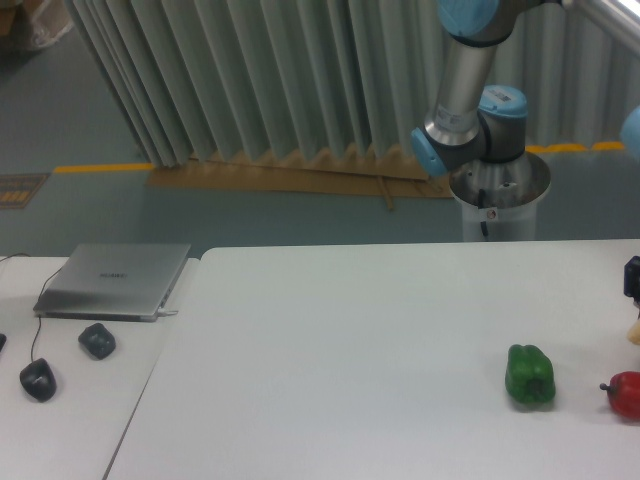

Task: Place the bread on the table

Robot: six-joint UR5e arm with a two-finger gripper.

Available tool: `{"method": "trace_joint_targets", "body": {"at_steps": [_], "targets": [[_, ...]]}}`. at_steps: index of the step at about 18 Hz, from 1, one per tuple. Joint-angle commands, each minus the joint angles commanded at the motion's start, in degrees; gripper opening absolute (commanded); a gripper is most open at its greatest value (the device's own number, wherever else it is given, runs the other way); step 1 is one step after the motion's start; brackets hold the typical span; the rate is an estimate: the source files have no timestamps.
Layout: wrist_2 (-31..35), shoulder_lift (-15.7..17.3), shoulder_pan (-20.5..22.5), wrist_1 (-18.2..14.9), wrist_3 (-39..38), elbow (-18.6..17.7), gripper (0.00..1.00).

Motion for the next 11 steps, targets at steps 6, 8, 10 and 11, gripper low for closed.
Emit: {"method": "trace_joint_targets", "body": {"at_steps": [6, 8, 10, 11], "targets": [[6.2, -0.4, -4.6, 7.2, 0.0, -1.9, 0.30], [6.2, -0.5, -5.5, 10.4, -0.2, -2.8, 0.30], [6.3, -0.3, -5.7, 14.4, 0.2, -4.9, 0.30], [6.3, -0.3, -5.9, 14.9, 0.1, -5.0, 0.30]]}}
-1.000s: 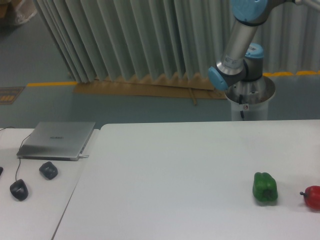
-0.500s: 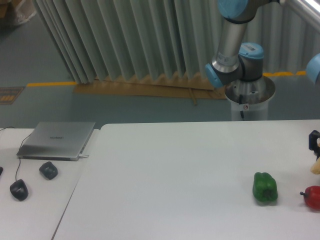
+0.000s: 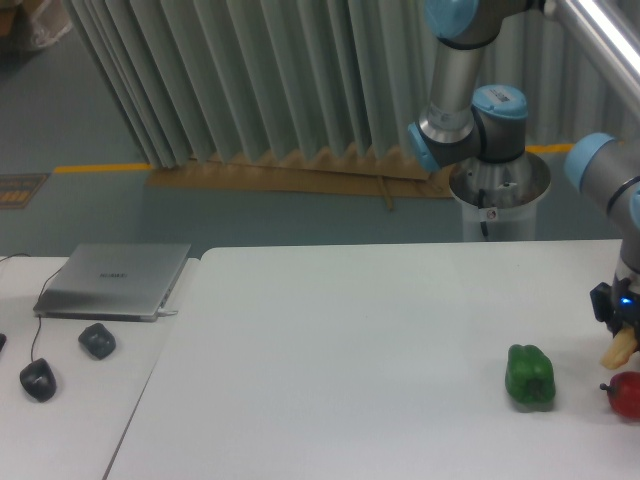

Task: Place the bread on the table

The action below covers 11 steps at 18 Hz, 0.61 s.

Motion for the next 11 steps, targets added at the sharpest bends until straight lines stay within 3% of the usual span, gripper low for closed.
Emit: {"method": "trace_joint_targets", "body": {"at_steps": [5, 6, 8, 9, 10, 11], "targets": [[3.0, 0.2, -1.7, 0.1, -0.3, -0.8, 0.31], [3.2, 0.3, -1.7, 0.1, -0.2, -0.9, 0.39], [3.4, 0.4, -1.8, 0.0, -0.4, -1.0, 0.42], [3.4, 0.6, -2.0, 0.1, -0.4, -1.6, 0.49], [3.4, 0.8, -2.2, 0.2, -0.3, -1.7, 0.67], [3.3, 0.8, -2.3, 0.2, -0.3, -1.7, 1.00]]}}
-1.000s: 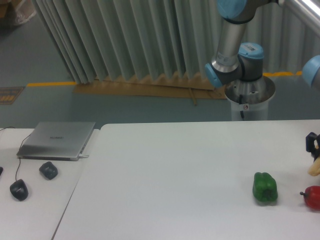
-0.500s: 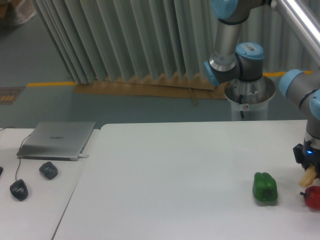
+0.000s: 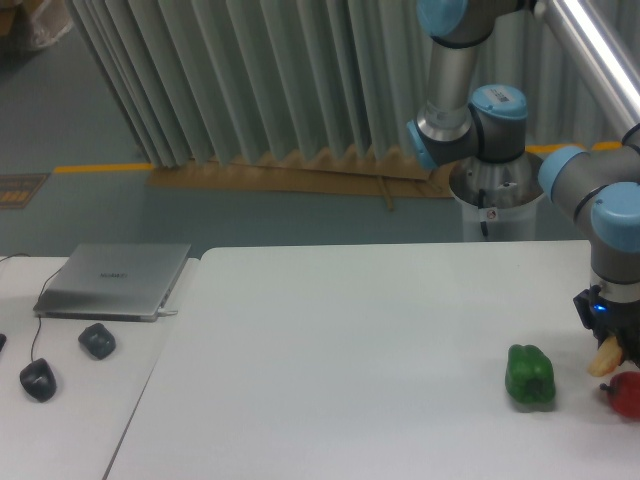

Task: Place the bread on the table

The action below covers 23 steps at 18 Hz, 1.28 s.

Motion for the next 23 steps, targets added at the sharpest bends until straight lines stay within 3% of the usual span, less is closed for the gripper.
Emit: {"method": "trace_joint_targets", "body": {"at_steps": [13, 23], "targets": [[-1.0, 0.8, 0.2, 0.5, 1.1, 3.2, 1.00], [-3.3, 5.3, -0.9, -0.1, 1.9, -0.5, 1.00]]}}
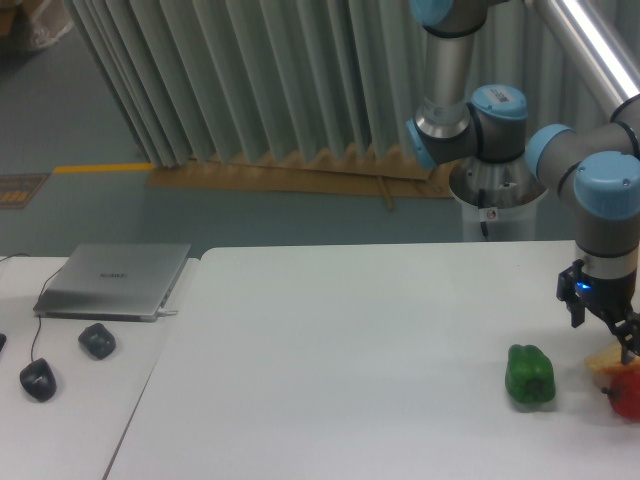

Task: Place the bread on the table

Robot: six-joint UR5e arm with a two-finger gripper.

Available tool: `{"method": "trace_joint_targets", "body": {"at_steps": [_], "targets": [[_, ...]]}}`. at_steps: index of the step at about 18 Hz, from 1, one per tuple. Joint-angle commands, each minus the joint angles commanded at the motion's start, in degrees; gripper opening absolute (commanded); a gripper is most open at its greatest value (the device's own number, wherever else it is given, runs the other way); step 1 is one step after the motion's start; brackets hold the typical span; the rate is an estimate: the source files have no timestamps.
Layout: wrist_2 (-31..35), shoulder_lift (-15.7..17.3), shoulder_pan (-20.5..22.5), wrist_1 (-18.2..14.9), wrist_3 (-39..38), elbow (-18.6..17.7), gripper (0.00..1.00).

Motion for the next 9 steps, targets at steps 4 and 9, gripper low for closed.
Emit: {"method": "trace_joint_targets", "body": {"at_steps": [4, 9], "targets": [[-1.6, 1.4, 0.2, -4.4, 0.4, 1.6, 1.00], [-1.9, 2.8, -0.6, -7.4, 0.8, 2.5, 1.00]]}}
